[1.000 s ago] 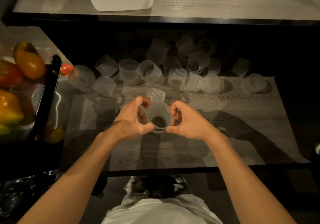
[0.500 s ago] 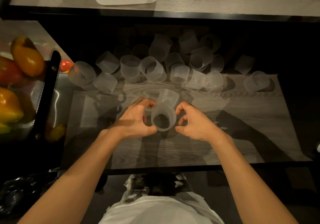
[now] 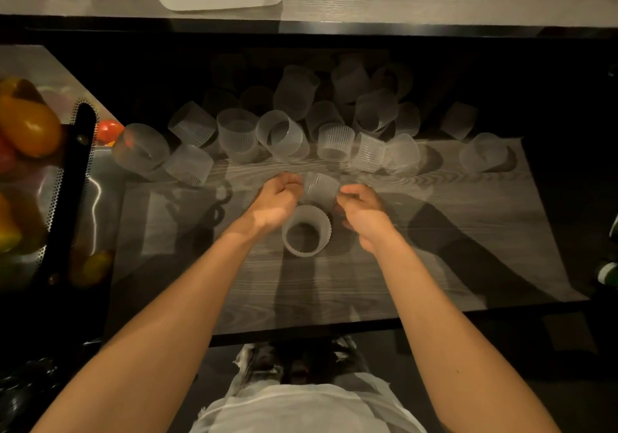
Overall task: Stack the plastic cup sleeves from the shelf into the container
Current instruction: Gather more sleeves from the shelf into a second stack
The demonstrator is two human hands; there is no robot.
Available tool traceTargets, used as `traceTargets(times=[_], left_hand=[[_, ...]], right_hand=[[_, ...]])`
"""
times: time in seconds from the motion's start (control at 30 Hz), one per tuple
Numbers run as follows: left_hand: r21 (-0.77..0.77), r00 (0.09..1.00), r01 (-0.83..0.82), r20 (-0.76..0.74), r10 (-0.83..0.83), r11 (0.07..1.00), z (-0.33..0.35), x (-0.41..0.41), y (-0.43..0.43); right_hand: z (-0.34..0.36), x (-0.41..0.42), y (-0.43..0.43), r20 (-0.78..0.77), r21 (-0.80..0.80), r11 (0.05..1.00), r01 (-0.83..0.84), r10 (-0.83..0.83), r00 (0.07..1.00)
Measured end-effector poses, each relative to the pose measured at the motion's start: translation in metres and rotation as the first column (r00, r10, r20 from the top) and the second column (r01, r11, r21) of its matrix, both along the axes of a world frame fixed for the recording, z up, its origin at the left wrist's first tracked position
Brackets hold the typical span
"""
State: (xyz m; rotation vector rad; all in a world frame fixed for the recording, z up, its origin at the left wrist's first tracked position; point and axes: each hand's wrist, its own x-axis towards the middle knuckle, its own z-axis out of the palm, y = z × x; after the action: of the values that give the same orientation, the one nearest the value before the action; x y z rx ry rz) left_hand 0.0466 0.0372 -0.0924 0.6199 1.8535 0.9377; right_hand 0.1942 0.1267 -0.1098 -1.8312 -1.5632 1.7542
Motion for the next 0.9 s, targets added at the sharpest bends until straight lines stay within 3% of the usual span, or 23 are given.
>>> traceTargets(times=[0.1,0.2,0.37,0.6,0.77,0.9], left_hand=[[0.123,0.996,-0.075,0.053,0.068,0.99,0.012,0.001,0.005],[0.211,0.994,-0.087,0.086,0.07,0.974,0.031,-0.008,-0.003],[0.269,0.988,0.109,0.073,-0.133,0.957,0.059,-0.021,-0.029],[0.148,0.947,0.321,-0.066,-0.315,0.935,0.045,-0.02,-0.051],[0.017,0.876,0.399,-0.303,-0.376,0.917,0.028,-0.014,-0.055],[-0.017,0.873,0.405,-0.29,-0.392,0.914,0.018,-0.011,-0.055]], right_hand=[[0.017,-0.002,-0.001,-0.111,0.158,0.987,0.032,-0.014,0.994],[0.042,0.003,0.004,-0.318,0.214,0.976,0.037,0.034,0.947],[0.067,0.02,0.002,-0.359,0.221,0.936,-0.274,0.339,0.87],[0.067,0.034,-0.018,-0.038,0.263,0.734,-0.627,0.657,0.753],[0.064,0.033,-0.027,0.123,0.289,0.681,-0.673,0.67,0.732],[0.061,0.03,-0.028,0.206,0.293,0.63,-0.719,0.693,0.691]])
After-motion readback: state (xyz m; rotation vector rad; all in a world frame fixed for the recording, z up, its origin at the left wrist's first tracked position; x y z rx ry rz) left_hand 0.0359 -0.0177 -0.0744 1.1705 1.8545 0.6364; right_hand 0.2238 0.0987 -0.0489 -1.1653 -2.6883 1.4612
